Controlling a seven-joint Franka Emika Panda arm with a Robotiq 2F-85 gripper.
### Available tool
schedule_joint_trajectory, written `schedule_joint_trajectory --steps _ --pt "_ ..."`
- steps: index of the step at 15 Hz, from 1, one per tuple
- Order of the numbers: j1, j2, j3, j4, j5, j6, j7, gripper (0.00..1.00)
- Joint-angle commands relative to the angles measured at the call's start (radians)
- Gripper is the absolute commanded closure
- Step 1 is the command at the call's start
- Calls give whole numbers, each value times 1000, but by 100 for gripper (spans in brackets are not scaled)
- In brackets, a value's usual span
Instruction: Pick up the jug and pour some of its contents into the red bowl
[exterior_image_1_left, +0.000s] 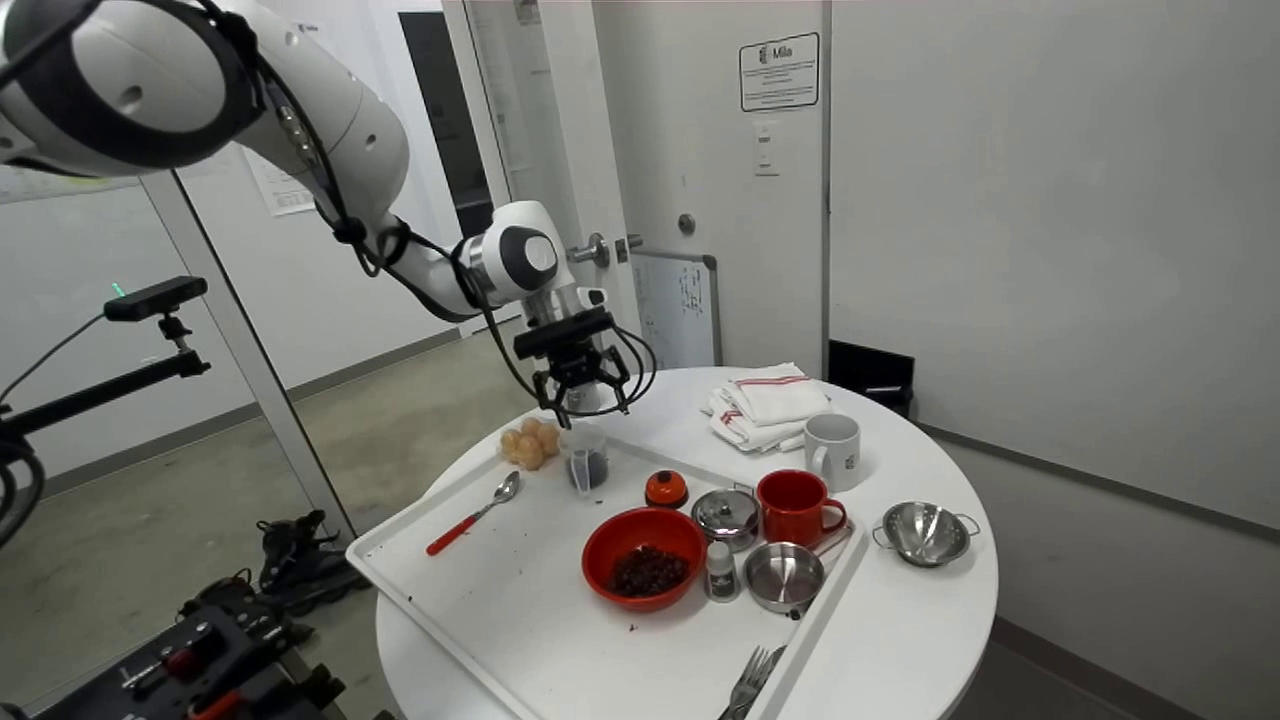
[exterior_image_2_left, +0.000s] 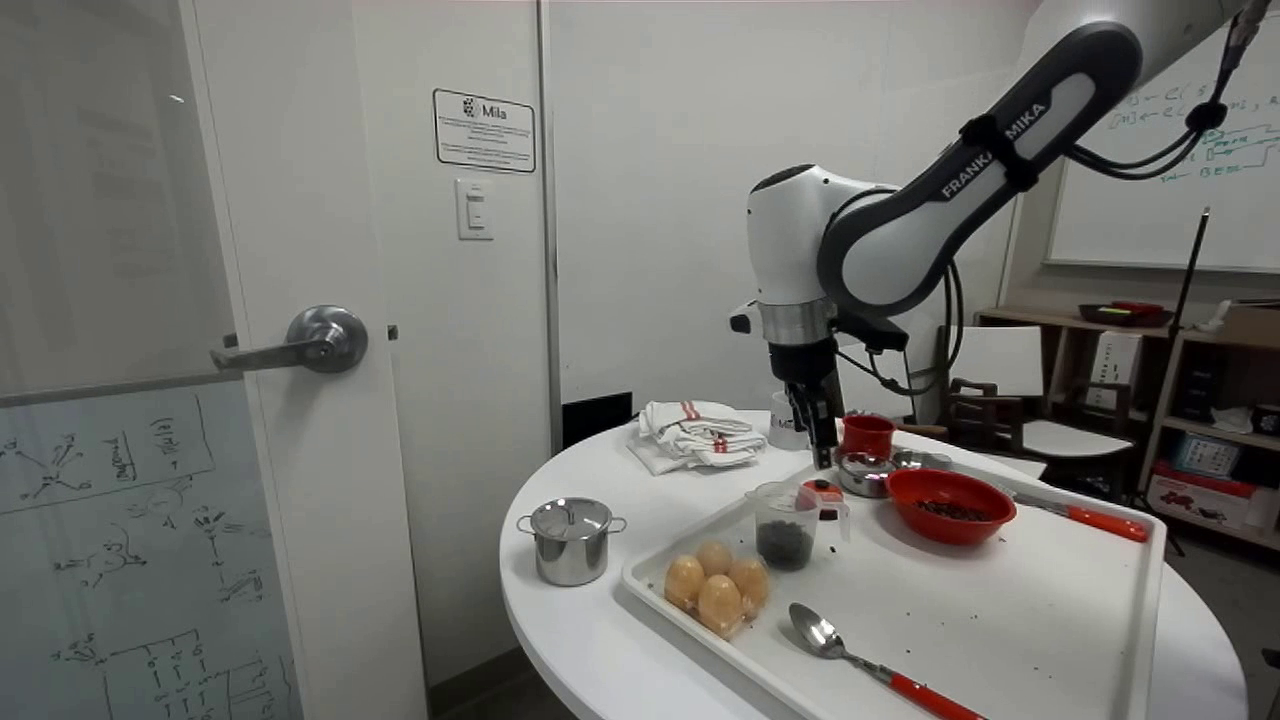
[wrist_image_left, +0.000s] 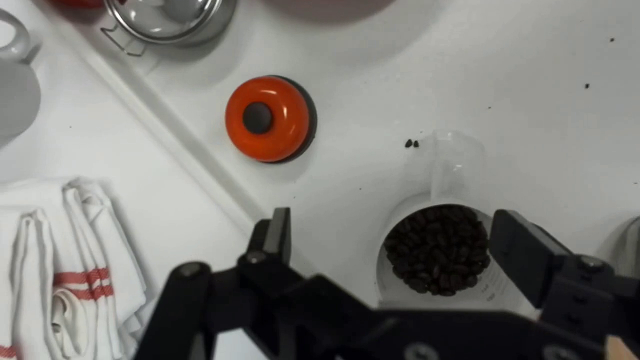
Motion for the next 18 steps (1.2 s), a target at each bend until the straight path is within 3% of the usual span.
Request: schedule_joint_trajectory --steps 1,10,18 --pt "-4 18 -7 -9 -30 76 -32 0" --pt "-111 -7 99 -90 49 155 -316 0" --pt "-132 -22 125 -127 173 106 -375 0"
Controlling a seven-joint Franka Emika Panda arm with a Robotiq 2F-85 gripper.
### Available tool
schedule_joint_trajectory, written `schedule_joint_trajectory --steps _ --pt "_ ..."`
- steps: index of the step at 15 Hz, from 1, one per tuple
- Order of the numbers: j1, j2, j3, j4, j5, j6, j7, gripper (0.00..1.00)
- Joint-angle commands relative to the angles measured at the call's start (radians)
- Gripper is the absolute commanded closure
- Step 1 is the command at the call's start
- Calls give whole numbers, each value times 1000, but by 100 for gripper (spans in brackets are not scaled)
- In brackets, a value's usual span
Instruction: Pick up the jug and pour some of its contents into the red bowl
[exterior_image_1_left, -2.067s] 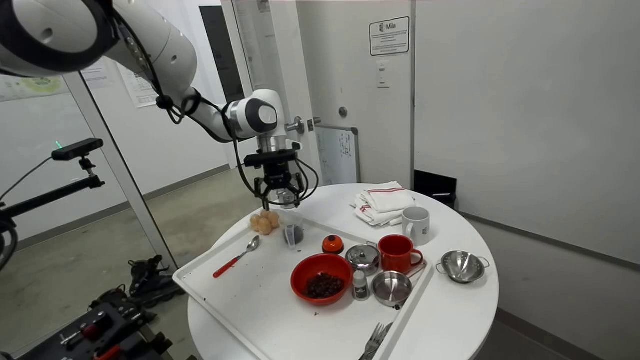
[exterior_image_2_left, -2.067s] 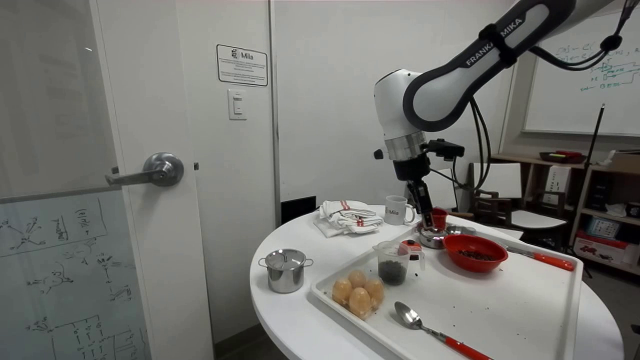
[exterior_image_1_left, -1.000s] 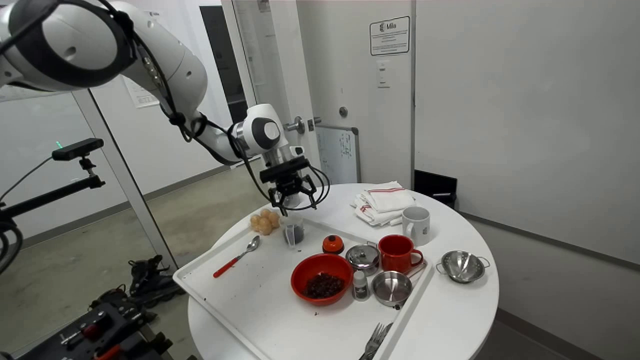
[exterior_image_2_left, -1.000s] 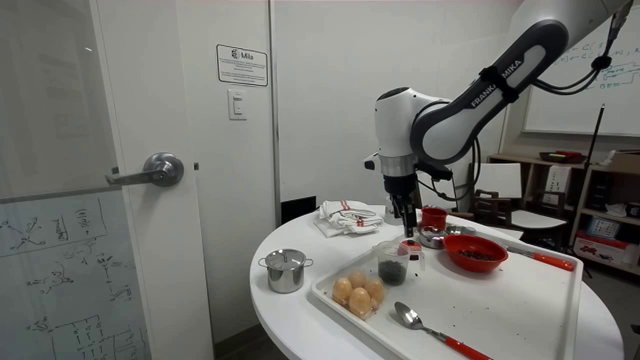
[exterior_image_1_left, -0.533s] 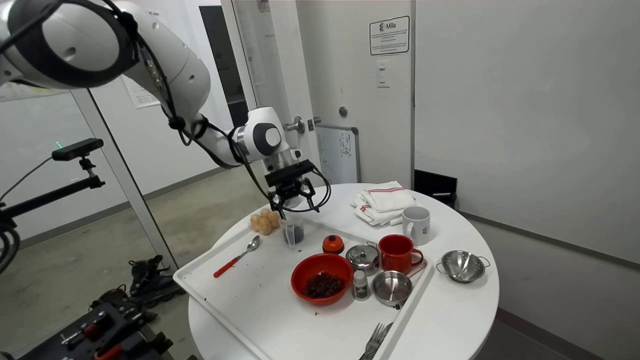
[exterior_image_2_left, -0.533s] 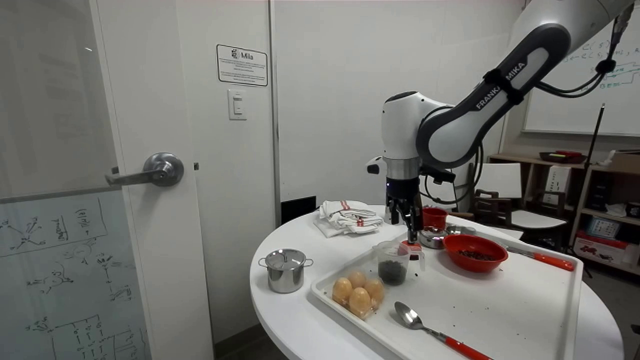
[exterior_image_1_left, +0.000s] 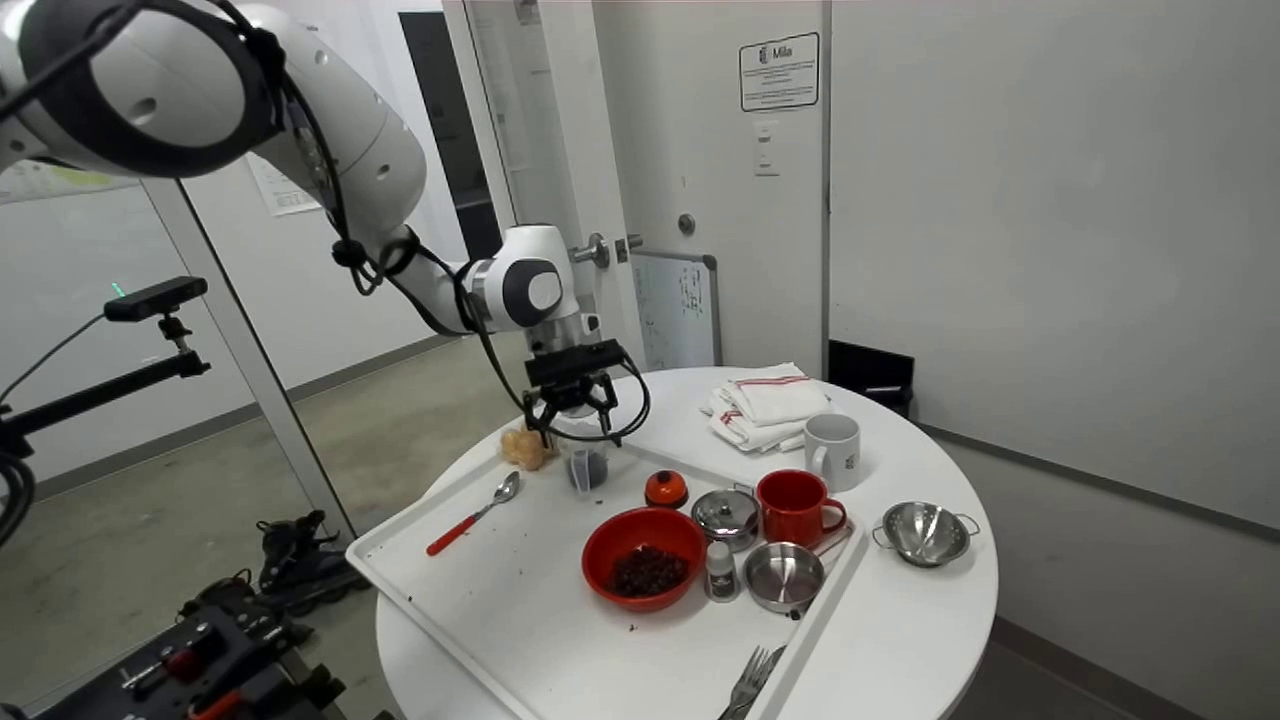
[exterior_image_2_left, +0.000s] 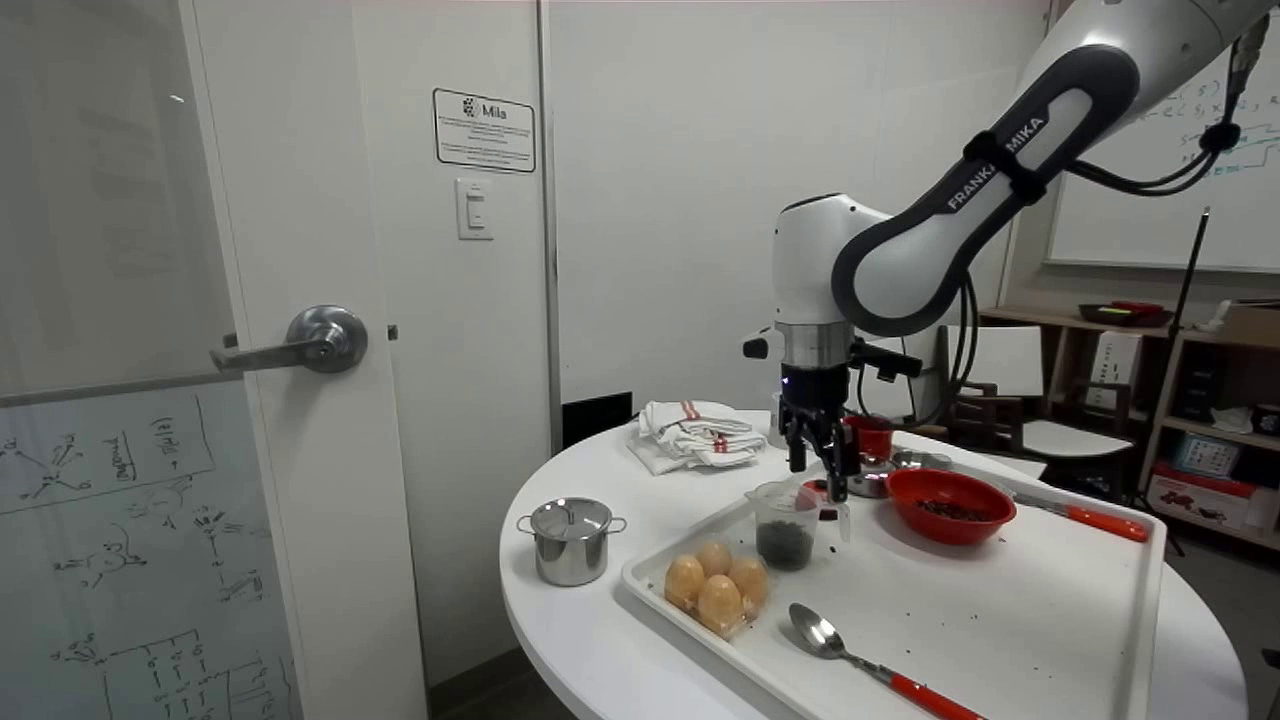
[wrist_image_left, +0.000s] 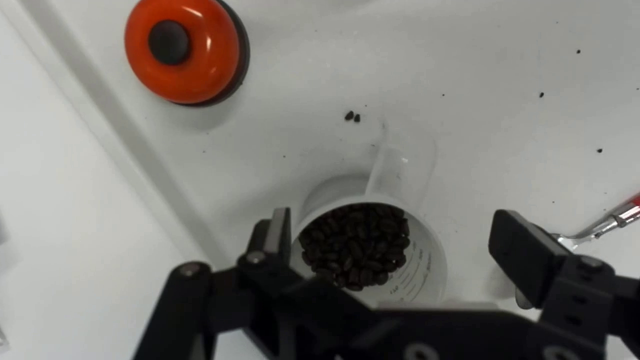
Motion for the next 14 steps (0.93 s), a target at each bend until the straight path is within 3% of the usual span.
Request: schedule_joint_trajectory --steps 1,10,11,12,14 --pt "-12 -32 11 -37 43 -23 -29 0" --pt "-24 -22 6 -65 69 -19 -22 0" --pt "-27 -17 8 -62 74 -19 -26 25" --pt "-29 -12 9 -58 77 -19 -27 26" --pt "-31 -7 9 -53 81 -19 -31 40"
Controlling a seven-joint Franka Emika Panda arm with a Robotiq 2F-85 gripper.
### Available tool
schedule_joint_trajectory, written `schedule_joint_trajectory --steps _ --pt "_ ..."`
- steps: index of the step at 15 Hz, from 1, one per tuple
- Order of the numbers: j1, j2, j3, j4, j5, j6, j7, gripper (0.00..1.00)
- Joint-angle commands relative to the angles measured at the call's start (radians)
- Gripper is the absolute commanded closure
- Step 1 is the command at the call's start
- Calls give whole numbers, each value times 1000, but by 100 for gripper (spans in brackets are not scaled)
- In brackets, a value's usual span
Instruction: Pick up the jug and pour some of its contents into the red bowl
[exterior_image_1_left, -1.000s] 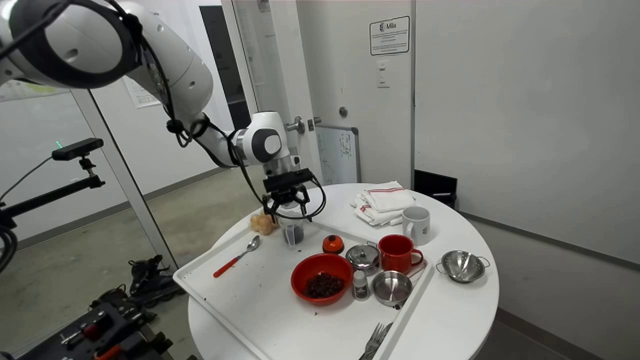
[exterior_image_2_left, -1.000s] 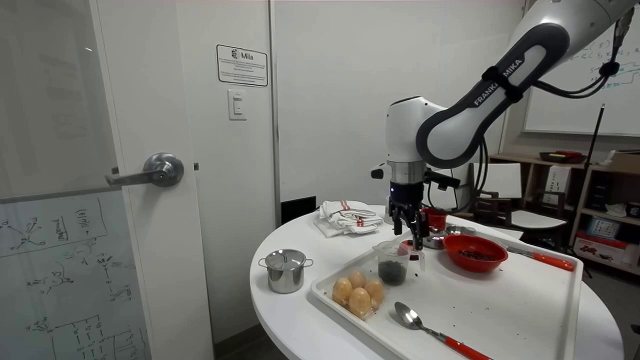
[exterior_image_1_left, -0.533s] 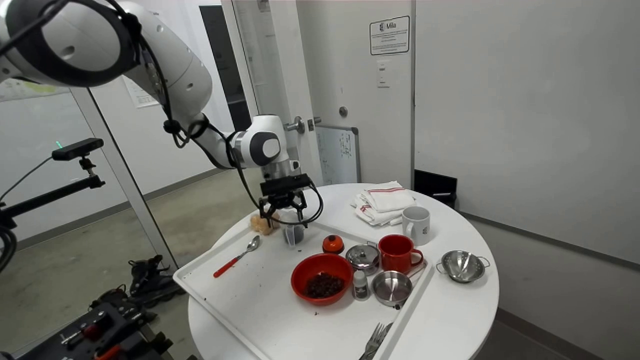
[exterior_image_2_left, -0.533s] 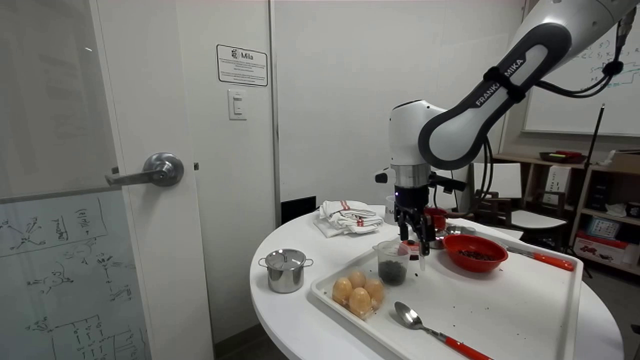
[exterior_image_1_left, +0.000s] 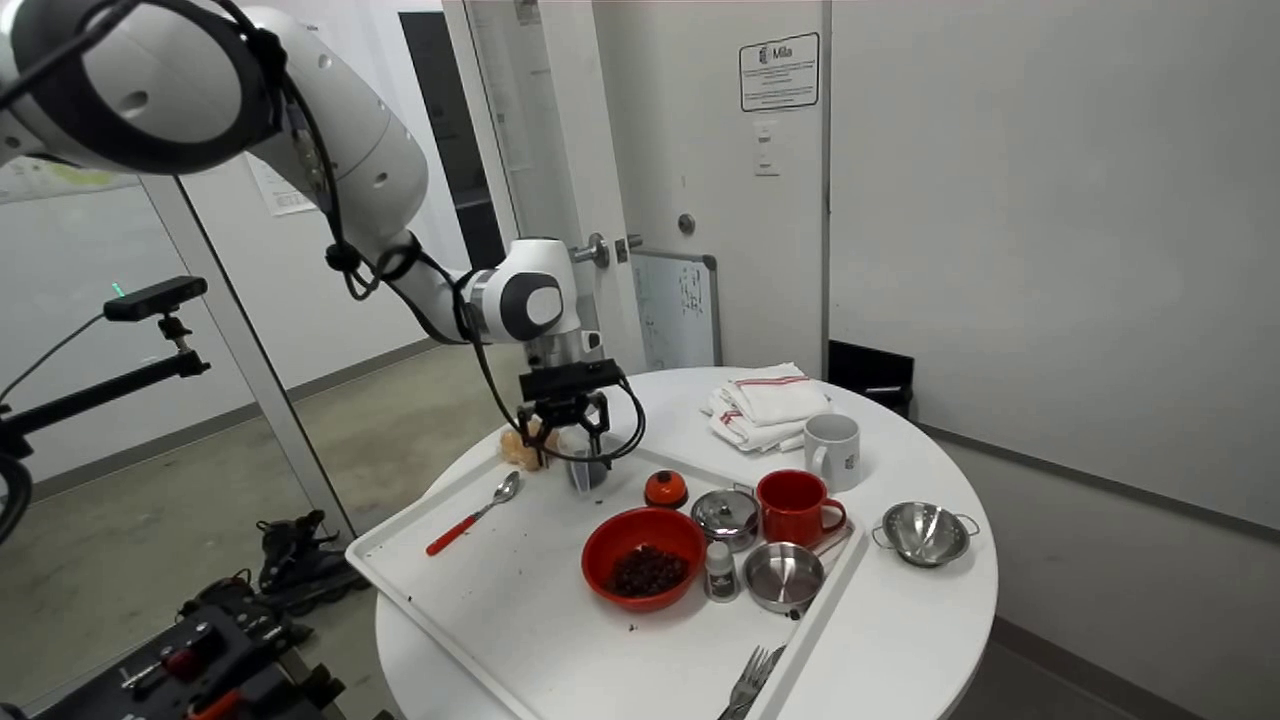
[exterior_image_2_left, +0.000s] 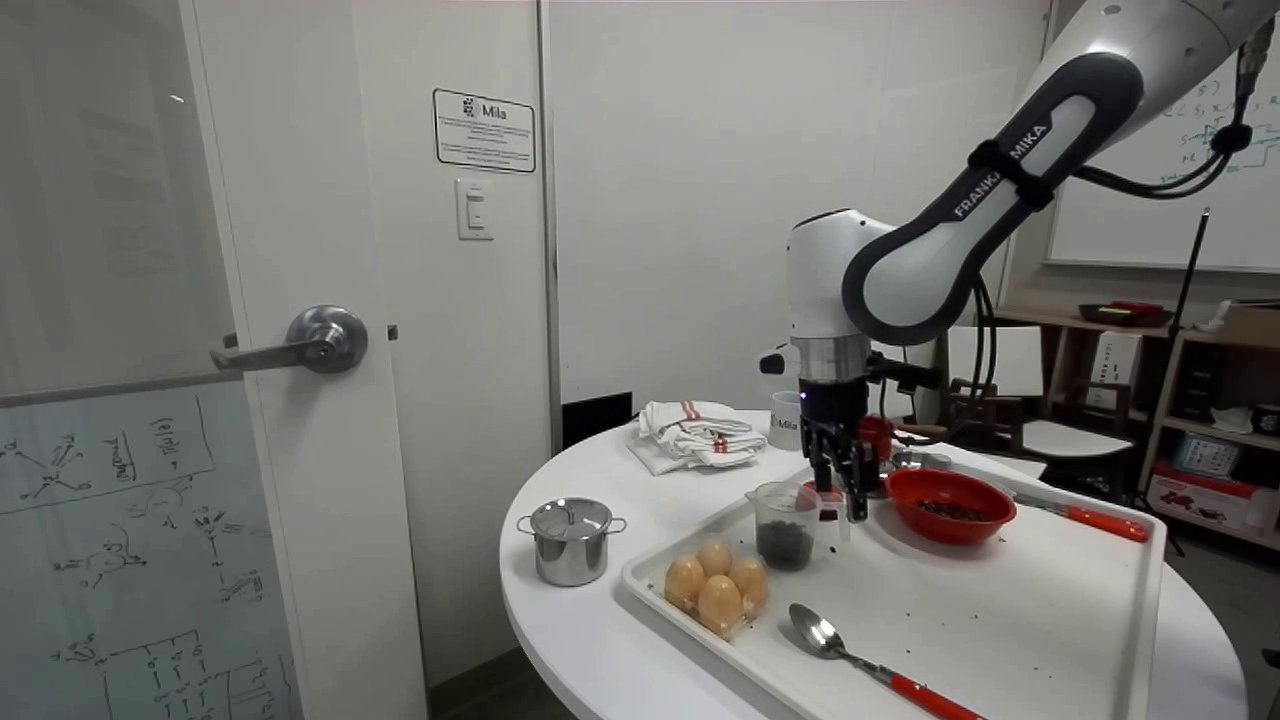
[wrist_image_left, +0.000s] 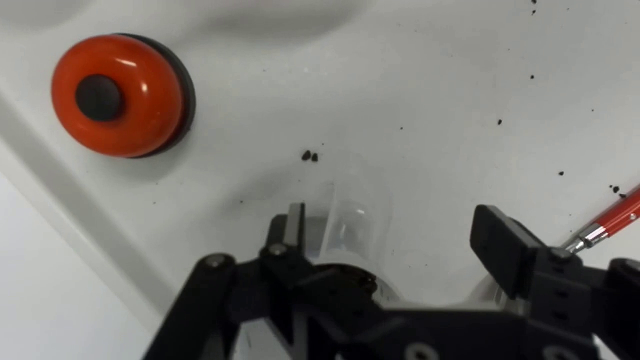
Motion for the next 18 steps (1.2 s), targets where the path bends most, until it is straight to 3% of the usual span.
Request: schedule_joint_trajectory --steps 1,7,15,18 --pt "-18 7 12 6 34 -9 -37 49" --pt "-22 10 13 13 45 -14 -41 92" --pt "-20 -9 9 22 71 -46 -15 87" --pt "-20 -29 3 34 84 -125 -9 88"
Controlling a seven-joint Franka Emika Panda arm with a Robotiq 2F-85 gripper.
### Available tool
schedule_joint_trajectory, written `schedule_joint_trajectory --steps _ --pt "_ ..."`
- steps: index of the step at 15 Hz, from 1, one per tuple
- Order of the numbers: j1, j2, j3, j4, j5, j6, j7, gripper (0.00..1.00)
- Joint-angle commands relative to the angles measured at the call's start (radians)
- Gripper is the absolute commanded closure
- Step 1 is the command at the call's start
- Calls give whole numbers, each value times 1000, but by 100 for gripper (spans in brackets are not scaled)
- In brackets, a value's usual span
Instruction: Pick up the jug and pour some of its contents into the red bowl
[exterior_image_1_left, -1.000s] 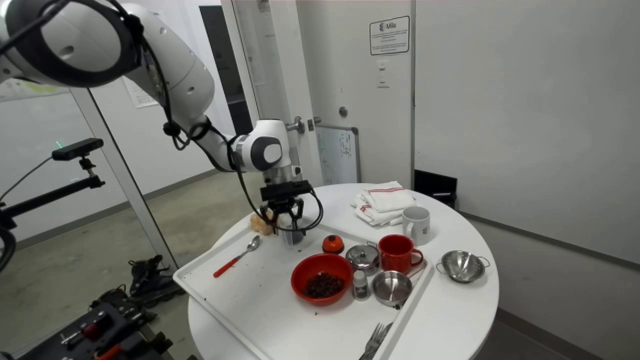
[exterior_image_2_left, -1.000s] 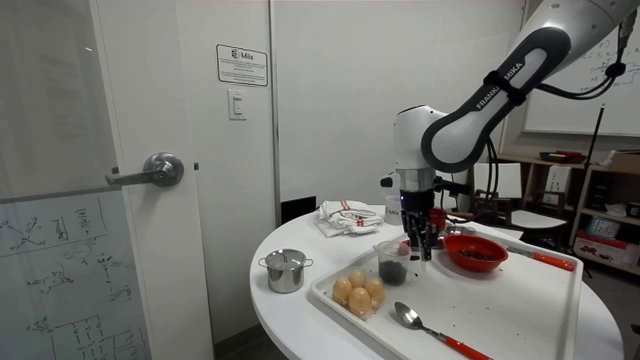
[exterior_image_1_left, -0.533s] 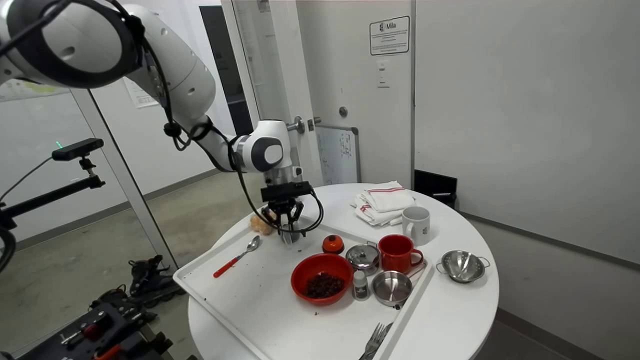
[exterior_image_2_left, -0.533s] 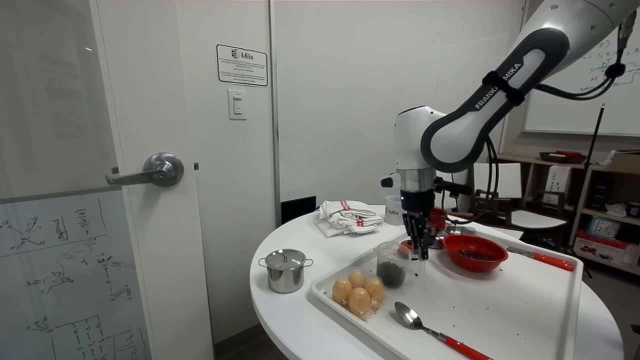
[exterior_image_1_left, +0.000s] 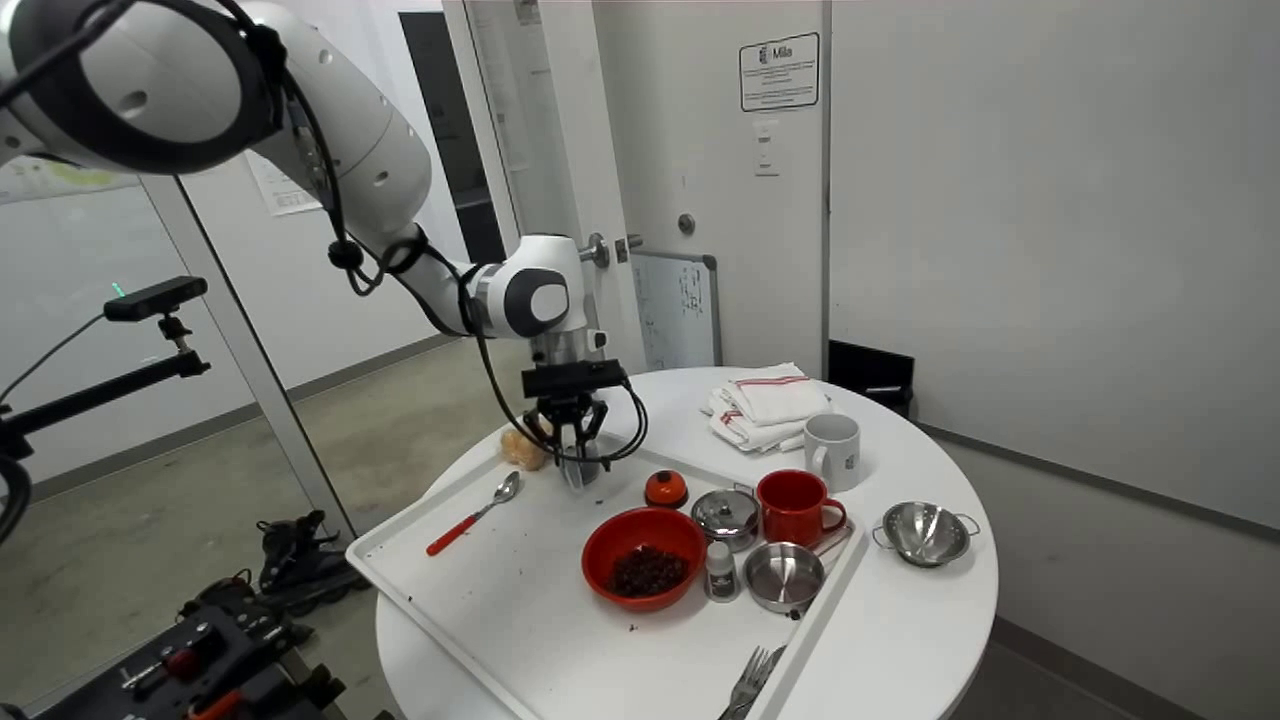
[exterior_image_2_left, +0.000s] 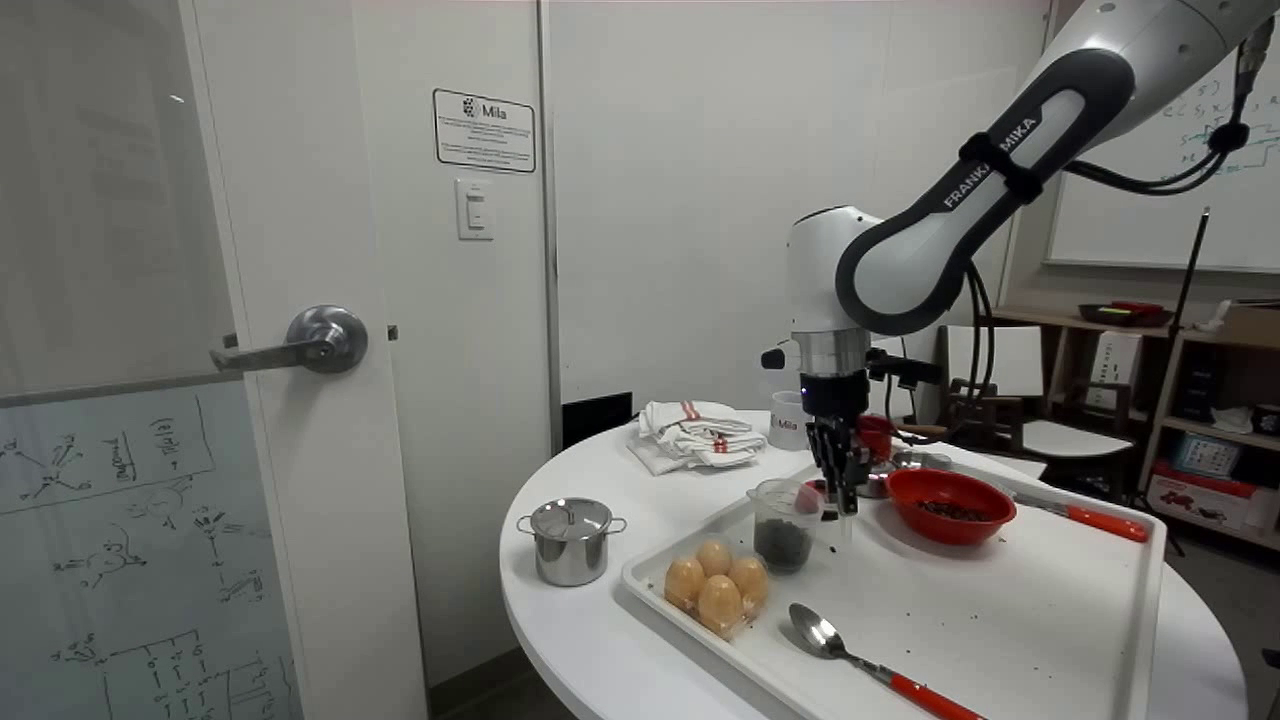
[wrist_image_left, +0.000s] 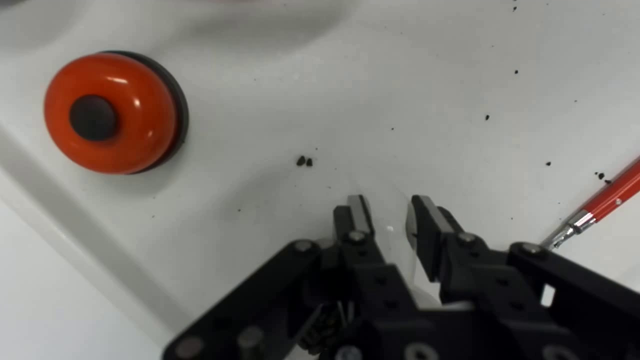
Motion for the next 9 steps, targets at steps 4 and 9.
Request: schedule_joint_trajectory --steps 4,9 --pt "1 -18 1 117 36 -205 -16 88" --pt "29 -21 -5 229 21 -302 -8 90"
